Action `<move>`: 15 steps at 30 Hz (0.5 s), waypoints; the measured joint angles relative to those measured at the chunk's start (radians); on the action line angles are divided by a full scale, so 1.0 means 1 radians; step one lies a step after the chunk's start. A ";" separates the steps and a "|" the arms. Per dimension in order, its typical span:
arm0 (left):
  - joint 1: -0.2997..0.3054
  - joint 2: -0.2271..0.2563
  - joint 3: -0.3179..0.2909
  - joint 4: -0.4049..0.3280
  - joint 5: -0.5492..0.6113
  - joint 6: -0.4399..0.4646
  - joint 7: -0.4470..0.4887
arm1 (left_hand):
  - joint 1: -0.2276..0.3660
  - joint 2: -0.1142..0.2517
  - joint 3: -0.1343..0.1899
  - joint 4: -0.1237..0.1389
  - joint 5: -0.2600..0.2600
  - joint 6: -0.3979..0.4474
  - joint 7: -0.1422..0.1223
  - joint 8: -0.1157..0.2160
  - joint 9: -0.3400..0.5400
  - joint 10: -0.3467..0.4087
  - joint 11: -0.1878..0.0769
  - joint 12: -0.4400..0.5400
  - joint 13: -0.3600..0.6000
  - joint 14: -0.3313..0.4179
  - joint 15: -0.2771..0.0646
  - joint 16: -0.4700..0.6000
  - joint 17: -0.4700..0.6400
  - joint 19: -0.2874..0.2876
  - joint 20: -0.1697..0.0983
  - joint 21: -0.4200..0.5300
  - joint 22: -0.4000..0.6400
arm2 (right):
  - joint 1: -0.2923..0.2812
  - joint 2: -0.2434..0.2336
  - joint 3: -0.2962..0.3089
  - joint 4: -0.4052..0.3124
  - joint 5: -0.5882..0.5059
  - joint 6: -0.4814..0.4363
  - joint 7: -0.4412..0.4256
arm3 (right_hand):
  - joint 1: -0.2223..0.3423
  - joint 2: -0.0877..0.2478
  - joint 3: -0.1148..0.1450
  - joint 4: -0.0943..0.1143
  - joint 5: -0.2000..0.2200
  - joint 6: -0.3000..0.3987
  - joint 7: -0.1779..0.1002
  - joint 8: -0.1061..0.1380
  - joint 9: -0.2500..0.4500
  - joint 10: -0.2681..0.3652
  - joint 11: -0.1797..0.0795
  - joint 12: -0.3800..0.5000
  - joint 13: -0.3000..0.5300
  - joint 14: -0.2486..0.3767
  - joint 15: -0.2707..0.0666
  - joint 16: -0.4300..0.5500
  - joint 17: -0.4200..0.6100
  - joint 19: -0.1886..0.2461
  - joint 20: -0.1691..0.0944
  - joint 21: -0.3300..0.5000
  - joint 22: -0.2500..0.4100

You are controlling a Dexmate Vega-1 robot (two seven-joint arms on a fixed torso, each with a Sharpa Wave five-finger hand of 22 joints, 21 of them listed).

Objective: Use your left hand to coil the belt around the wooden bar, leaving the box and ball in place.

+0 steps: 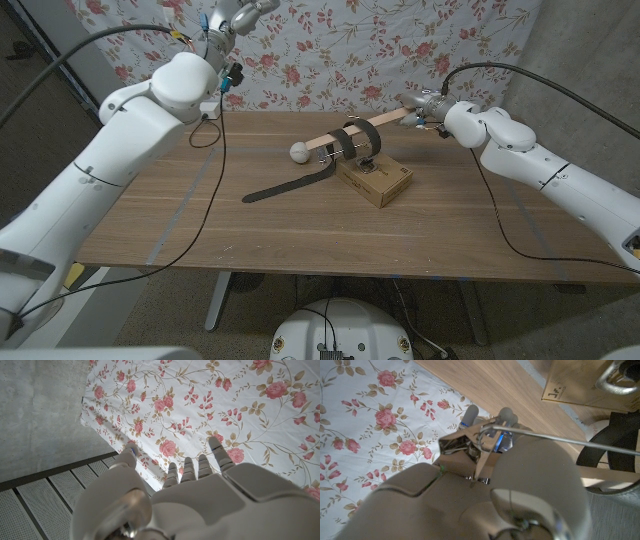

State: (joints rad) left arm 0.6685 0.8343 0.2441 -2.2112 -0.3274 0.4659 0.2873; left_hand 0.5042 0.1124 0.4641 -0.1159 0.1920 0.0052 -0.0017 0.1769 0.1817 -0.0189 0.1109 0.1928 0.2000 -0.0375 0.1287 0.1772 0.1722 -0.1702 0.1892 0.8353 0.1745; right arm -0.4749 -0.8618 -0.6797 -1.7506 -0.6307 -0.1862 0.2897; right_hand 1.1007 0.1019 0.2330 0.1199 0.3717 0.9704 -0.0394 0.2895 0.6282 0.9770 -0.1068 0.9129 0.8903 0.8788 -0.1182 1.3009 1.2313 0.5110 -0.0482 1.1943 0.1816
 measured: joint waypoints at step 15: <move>0.012 0.006 -0.007 -0.005 -0.012 0.000 0.002 | 0.000 0.000 -0.004 -0.004 0.000 0.000 0.000 0.004 0.000 -0.004 0.004 0.000 -0.005 0.000 0.000 0.000 0.000 0.000 0.000 -0.007 0.000 | 0.059 0.027 -0.060 0.056 -0.013 -0.011 0.130 | 0.008 0.008 -0.007 0.002 0.000 0.000 0.000 -0.007 -0.002 -0.005 0.005 -0.007 -0.006 -0.004 0.004 0.000 0.000 0.000 0.000 -0.004 0.000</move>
State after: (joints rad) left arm 0.6801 0.8408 0.2372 -2.2161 -0.3391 0.4663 0.2892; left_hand 0.5042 0.1124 0.4600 -0.1200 0.1920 0.0052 -0.0017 0.1814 0.1817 -0.0228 0.1148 0.1928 0.1951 -0.0375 0.1287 0.1772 0.1723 -0.1702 0.1892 0.8282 0.1745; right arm -0.4156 -0.8350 -0.7395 -1.6946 -0.6436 -0.1969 0.4201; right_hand 1.1085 0.1097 0.2264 0.1217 0.3716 0.9702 -0.0395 0.2829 0.6257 0.9718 -0.1016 0.9058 0.8842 0.8746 -0.1139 1.3009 1.2313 0.5110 -0.0482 1.1904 0.1816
